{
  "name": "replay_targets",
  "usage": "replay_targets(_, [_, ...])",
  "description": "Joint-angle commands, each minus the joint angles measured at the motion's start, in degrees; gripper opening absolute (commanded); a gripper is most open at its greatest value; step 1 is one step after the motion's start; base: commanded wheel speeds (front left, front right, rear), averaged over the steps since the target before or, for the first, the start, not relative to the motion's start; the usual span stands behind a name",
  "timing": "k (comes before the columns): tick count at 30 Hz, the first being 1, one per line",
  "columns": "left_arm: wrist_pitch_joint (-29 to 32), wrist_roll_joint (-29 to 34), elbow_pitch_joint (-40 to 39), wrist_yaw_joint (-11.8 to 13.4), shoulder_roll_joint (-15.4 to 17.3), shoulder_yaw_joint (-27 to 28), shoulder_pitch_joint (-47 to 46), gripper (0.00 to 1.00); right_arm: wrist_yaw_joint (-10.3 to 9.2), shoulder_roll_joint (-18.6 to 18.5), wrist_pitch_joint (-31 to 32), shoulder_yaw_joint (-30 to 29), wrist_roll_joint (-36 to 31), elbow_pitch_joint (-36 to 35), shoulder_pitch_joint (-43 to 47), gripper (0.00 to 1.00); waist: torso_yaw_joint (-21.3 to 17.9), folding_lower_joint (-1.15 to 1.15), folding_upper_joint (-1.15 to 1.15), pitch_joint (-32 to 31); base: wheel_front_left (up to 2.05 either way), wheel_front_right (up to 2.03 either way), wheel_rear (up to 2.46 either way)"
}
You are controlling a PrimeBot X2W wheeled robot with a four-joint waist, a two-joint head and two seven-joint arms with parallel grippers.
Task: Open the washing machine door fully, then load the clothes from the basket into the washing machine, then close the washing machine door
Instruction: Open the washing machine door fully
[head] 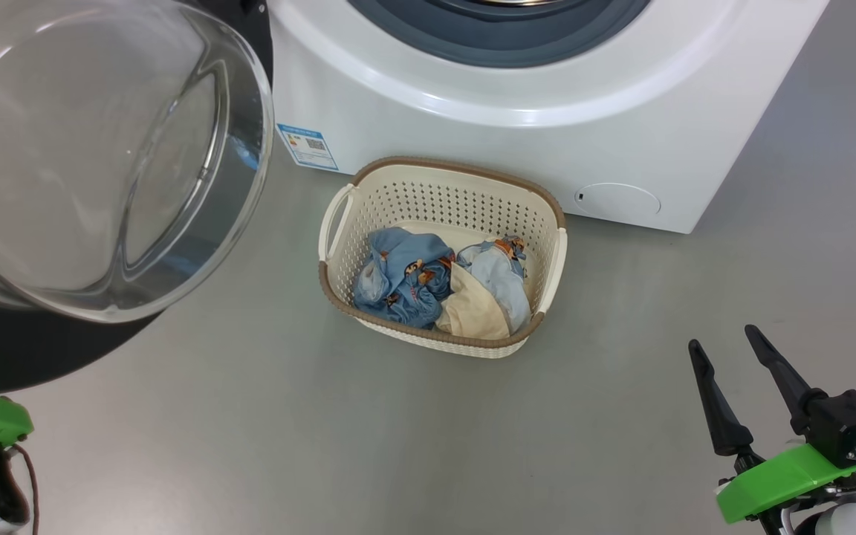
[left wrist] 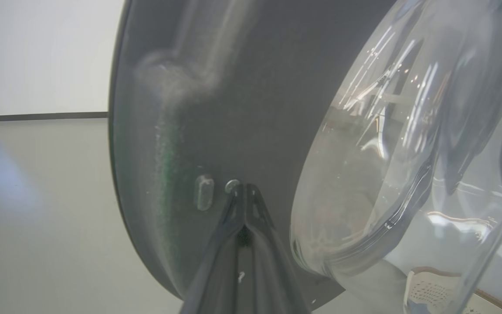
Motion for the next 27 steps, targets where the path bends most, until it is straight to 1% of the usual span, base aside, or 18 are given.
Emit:
replay_targets(1, [-0.3, 0.8, -0.6, -0.2, 2.7, 2.8, -2.0, 0.0, 0.09, -0.4, 0.0, 1.0, 0.2, -1.3, -1.1, 1.0, -0.1, 0.0, 0.0, 0.0, 0.0, 0.0, 0.0])
replay_targets(8, [-0.3, 3.9, -2.4, -1.6, 1.2, 4.0, -1.9, 0.0, 0.09, 0.1, -0.1, 0.9, 0.3, -0.8, -1.1, 1.0, -0.3, 0.0, 0.0, -0.8, 0.0, 0.0, 0.0])
replay_targets(15, [-0.3, 7.8, -11.0, -3.1, -2.1, 4.1, 1.7, 0.0, 0.09, 1.5, -0.5, 0.9, 0.0, -0.2, -0.7, 1.0, -1.1, 0.0, 0.0, -2.5, 0.0, 0.0, 0.0])
replay_targets(18, [-0.3, 9.7, -15.5, -3.8, -3.7, 2.9, 3.6, 0.0, 0.09, 2.3, -0.6, 0.9, 0.1, 0.0, -0.5, 1.0, -2.0, 0.0, 0.0, -3.2, 0.0, 0.0, 0.0])
replay_targets(22, [-0.3, 11.8, -21.1, -5.1, -5.5, -0.3, 5.4, 0.0, 0.09, 3.2, -0.7, 0.9, 0.1, 0.0, -0.2, 1.0, -3.5, 0.0, 0.0, -4.2, 0.0, 0.0, 0.0])
replay_targets(27, [-0.3, 13.2, -25.2, -6.6, -6.4, -4.2, 6.7, 0.0, 0.09, 4.3, -0.8, 1.1, -0.1, -0.7, -0.2, 1.0, -6.3, 0.0, 0.0, -4.8, 0.0, 0.0, 0.0])
